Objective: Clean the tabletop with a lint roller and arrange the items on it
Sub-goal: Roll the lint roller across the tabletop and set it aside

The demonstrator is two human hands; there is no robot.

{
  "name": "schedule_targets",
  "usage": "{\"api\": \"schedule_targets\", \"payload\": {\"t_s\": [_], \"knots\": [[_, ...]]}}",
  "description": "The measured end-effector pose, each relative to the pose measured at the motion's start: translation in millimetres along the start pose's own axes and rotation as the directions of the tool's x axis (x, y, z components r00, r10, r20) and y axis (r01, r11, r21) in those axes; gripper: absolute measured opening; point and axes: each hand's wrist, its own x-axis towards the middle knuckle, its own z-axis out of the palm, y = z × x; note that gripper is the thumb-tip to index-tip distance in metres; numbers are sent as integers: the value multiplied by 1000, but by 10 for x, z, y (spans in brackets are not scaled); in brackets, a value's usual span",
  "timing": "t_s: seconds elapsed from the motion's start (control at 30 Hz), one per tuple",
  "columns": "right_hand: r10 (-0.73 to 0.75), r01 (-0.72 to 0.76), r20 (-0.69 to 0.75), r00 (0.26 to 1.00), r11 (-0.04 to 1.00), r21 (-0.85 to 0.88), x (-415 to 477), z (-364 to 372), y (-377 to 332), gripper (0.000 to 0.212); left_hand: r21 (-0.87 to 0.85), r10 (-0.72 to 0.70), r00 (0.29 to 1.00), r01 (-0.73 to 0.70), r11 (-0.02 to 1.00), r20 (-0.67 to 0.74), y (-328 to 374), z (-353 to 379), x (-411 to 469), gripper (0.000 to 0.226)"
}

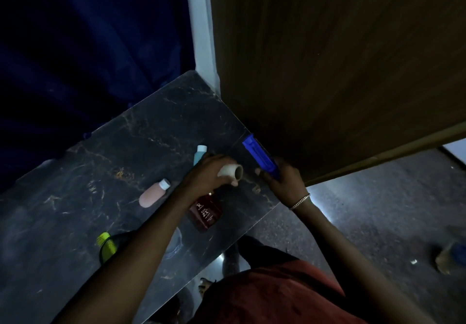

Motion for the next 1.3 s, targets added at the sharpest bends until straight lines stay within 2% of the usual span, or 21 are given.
{"api": "schedule_targets", "payload": {"t_s": [0.2, 0.3, 0.47, 0.57, 0.67, 0.77, 0.93, 1.0, 1.1, 1.23, 1.3], "knots": [[-161, 170, 120, 980, 983, -66, -262, -50, -384, 52, -155, -25, 969, -14, 988, -247, 109, -318, -541, 50], [-243, 258, 174, 954, 963, -71, -409, 31, -559, 47, -132, -48, 938, 2, 991, -343, 75, -464, -852, 50], [-335, 384, 317, 887, 917, -108, -600, 146, -907, 57, -81, -100, 892, 71, 994, -441, -6, -615, -1398, 54], [-366, 468, 384, 847, 858, -213, -707, 225, -1128, 65, 31, -92, 863, 124, 992, -497, -33, -681, -1722, 58], [-377, 522, 427, 822, 800, -297, -773, 269, -1362, 67, 200, 13, 846, 111, 974, -532, -16, -750, -2000, 59], [-405, 575, 455, 793, 743, -342, -840, 307, -1604, 72, 271, 35, 804, 159, 949, -594, 18, -853, -2289, 58], [-433, 627, 487, 758, 689, -364, -952, 449, -1940, 75, 415, 35, 838, 234, 879, -545, 138, -939, -2654, 56], [-437, 617, 478, 762, 714, -331, -968, 481, -2041, 80, 405, -11, 833, 280, 870, -553, 154, -979, -2780, 58], [-486, 647, 473, 735, 712, -274, -1010, 563, -2168, 84, 391, -3, 818, 278, 877, -575, 196, -998, -2947, 56], [-556, 699, 461, 692, 676, -233, -1132, 812, -2342, 71, 465, 26, 842, 271, 843, -538, 428, -820, -2955, 45], [-567, 694, 449, 690, 696, -187, -1138, 898, -2415, 64, 465, 1, 837, 303, 832, -547, 464, -806, -2970, 43]]}}
